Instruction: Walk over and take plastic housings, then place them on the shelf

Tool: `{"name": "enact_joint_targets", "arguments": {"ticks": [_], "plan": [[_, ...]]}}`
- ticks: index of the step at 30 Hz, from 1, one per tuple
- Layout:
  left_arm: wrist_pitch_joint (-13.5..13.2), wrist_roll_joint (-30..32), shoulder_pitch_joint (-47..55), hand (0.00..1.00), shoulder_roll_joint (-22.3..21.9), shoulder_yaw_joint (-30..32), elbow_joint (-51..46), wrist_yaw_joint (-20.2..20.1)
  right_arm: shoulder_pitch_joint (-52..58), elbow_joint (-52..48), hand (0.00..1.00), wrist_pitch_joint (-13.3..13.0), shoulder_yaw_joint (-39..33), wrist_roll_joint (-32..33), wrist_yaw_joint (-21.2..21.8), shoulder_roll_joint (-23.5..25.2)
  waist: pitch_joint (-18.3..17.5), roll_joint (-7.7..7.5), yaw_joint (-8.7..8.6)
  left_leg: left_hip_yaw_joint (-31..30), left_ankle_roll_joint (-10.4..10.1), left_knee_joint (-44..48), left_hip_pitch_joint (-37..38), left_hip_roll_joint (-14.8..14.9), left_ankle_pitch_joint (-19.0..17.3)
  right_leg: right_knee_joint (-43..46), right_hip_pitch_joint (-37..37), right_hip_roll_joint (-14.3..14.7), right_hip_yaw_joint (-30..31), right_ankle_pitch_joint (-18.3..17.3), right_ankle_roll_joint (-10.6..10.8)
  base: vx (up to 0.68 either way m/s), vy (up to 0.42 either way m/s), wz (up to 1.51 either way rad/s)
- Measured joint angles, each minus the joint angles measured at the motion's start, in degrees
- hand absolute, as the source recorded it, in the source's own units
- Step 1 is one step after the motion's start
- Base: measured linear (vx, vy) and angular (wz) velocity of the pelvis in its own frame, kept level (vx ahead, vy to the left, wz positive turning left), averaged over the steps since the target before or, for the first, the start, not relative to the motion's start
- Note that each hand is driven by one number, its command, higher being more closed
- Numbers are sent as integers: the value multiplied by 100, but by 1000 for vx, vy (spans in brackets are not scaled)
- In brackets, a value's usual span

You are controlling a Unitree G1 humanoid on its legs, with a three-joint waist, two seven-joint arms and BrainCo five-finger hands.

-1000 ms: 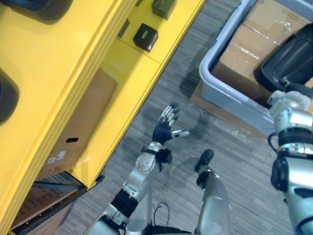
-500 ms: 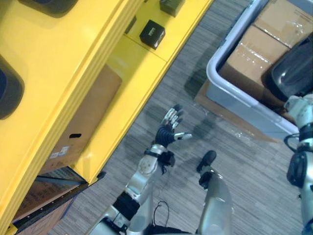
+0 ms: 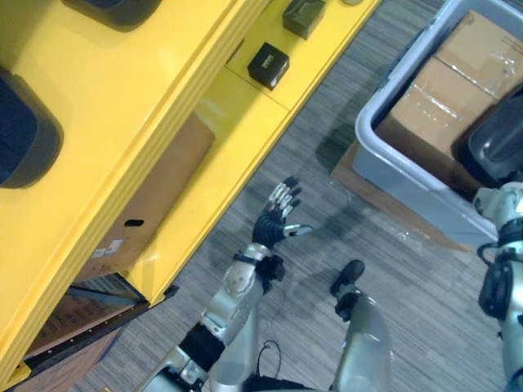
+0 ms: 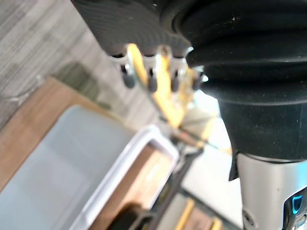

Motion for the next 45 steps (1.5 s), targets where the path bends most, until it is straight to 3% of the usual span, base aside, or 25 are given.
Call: {"name": "enact_joint_targets", "arguments": {"ticks": [12,17,19,27,32,36,41,45], "plan": [[-50,-170,111,0,78,325,-101,-3,214,-131,100,-750,-45,-581,-418,14,-15,-98,-25,35,-22,-15,262,198,-48,-516,430,303,-7,223,9,2,6,-6],[-61,-169,165,0,101,463,-86,9,205,-333,100,-1197,198,-828,-703,20,-39,-367,-119,166,-64,-211,509,258,-20,-846,637,416,68,368,-9,21,-9,-10],[-91,-164,150,0,147,482,-84,15,208,-333,100,-1260,270,-913,-740,20,-86,-458,-146,185,-68,-260,556,261,-17,-886,661,428,86,383,-10,35,4,-7],[-102,-70,85,0,194,532,65,52,153,-322,100,-1777,844,-1138,-1004,20,-108,-503,-280,176,-102,-392,769,242,2,-1053,894,509,85,417,-1,30,-4,2],[74,180,-155,0,256,534,145,56,82,-329,100,-1961,1163,-1360,-1084,20,-111,-513,-350,208,-103,-470,973,231,2,-1135,1073,523,111,459,0,0,0,0],[439,275,-631,0,469,581,428,36,-97,-443,100,-2074,1422,-1591,-1078,20,-107,-576,-472,356,-102,-555,1166,246,2,-1290,1170,551,263,534,-3,4,19,-16],[746,214,-1242,0,760,845,798,-26,-148,-865,100,-2372,1533,-1935,-996,19,-102,-711,-796,571,-114,-692,1459,277,-5,-1550,1354,609,458,648,-1,-1,12,-22],[886,214,-1726,0,914,950,1105,-45,-201,-1117,100,-2479,1650,-2096,-842,20,-117,-783,-944,724,-134,-787,1626,305,-7,-1655,1413,651,599,695,-5,4,3,-21]]}}
